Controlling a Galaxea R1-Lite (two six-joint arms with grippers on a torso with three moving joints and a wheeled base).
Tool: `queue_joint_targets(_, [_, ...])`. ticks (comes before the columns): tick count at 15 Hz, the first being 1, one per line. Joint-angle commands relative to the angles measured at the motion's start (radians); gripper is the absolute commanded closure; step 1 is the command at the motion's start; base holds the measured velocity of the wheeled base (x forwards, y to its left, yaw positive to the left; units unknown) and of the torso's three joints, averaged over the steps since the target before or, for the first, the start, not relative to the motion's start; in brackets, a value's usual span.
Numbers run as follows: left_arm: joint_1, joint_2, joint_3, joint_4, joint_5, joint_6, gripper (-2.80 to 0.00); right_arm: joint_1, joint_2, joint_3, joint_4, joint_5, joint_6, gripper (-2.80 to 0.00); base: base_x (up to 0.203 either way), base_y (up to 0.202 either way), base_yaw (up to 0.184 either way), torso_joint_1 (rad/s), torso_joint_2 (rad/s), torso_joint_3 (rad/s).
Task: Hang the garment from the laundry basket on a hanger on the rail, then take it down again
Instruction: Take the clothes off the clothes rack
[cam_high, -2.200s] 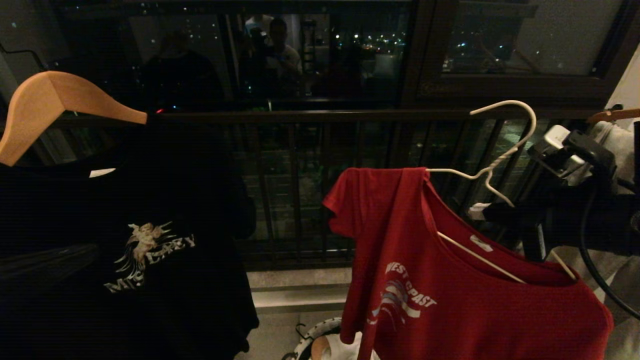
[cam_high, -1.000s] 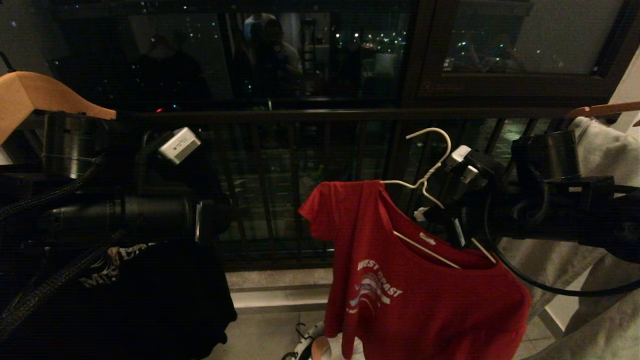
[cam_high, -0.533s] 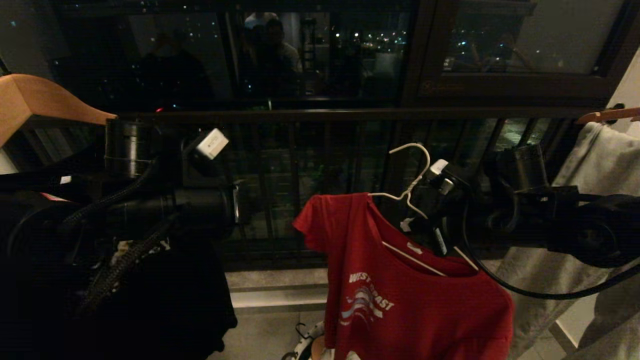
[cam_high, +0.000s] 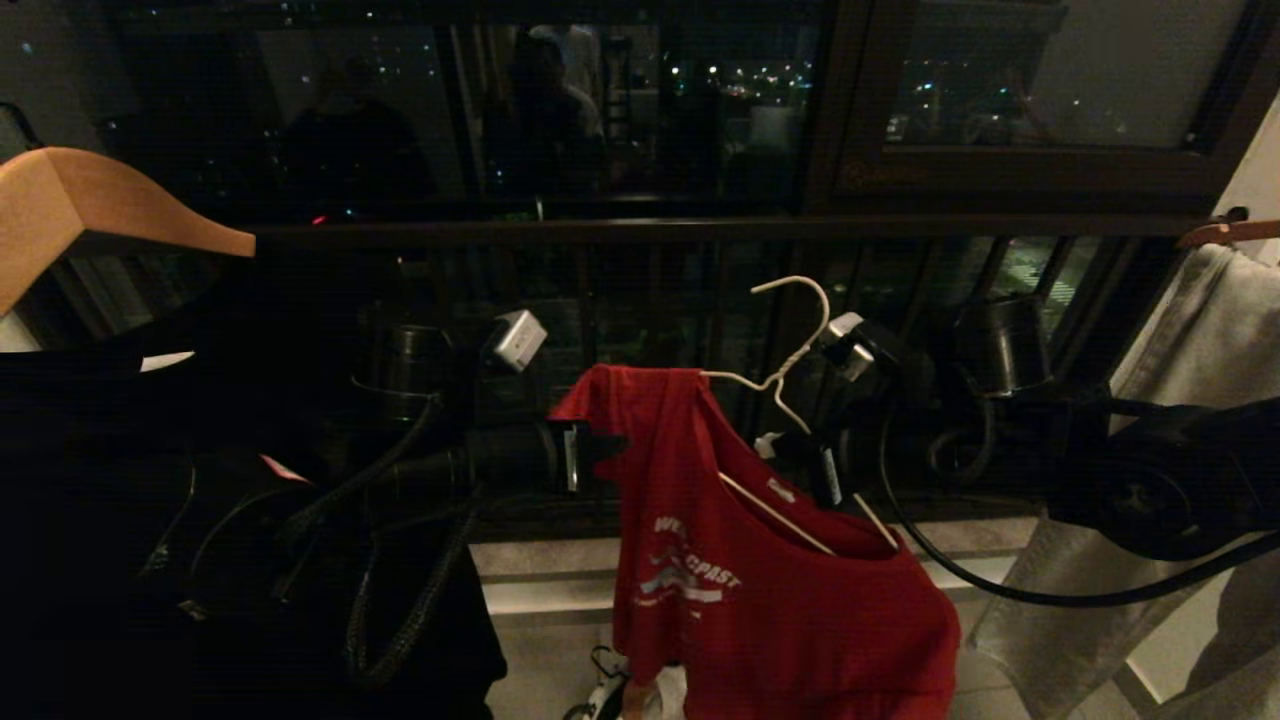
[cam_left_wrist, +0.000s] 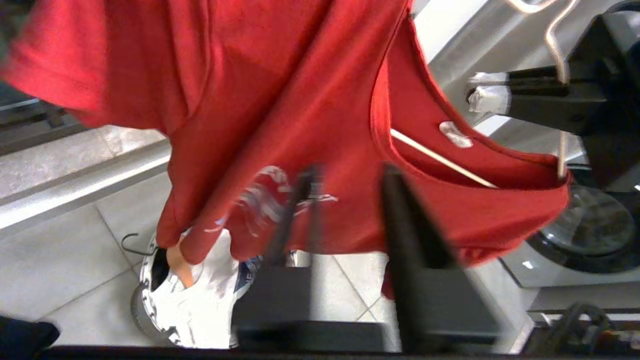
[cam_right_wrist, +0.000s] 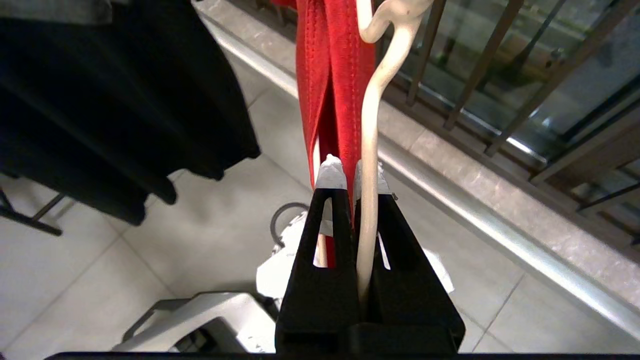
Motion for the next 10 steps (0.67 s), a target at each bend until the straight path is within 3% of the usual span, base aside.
queue_joint_targets(1, [-0.008,0.011,0.004,-0.006,0.005,-0.001,-2.80,0.023,0.002,0.002,-0.004,0.002,0.015,0.00,0.000,0.000,0.000,0.000,0.00,0.000])
queue_joint_targets(6, [-0.061,0.008,-0.001,-0.009,0.124,0.007,-2.80,0.085,0.008,0.009,-0.004,-0.024,0.058,0.00,0.000,0.000,0.000,0.000,0.00,0.000])
queue_joint_targets(10, [-0.099,0.043,-0.002,-0.061,0.247,0.052,-2.80,0.116,0.000,0.012,-0.005,-0.027,0.100,0.00,0.000,0.000,0.000,0.000,0.00,0.000])
